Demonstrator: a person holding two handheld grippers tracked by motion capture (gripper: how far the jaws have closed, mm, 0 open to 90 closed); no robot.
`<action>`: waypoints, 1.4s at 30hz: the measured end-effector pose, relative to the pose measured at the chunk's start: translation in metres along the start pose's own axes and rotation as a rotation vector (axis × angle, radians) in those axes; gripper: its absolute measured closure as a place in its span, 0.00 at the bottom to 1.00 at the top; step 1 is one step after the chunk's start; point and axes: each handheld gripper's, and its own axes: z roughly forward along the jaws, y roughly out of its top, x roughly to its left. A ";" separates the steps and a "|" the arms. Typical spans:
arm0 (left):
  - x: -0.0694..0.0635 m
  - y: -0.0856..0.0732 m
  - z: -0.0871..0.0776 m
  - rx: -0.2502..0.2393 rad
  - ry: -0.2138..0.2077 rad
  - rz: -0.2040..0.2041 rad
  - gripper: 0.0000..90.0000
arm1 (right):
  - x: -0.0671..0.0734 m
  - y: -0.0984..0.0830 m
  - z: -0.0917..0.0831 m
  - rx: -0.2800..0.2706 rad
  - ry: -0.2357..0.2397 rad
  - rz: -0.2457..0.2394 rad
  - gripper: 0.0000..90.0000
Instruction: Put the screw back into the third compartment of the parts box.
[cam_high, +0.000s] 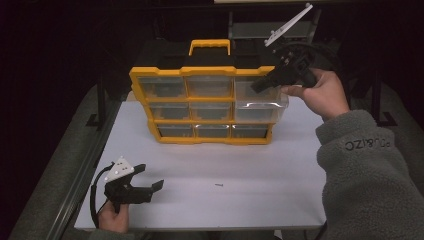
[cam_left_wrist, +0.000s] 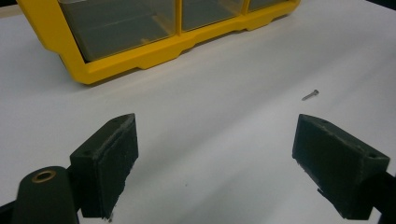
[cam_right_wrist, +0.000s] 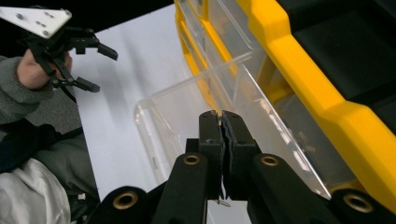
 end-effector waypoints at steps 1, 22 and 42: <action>0.000 0.000 0.000 0.001 0.000 0.001 0.15 | -0.001 0.000 0.002 0.007 -0.002 0.003 0.96; 0.000 0.000 0.001 -0.009 0.004 0.002 0.15 | 0.009 -0.003 -0.005 -0.025 -0.013 -0.002 0.84; 0.000 0.000 0.000 -0.010 0.009 -0.002 0.15 | 0.064 -0.026 -0.014 -0.078 0.037 -0.122 0.74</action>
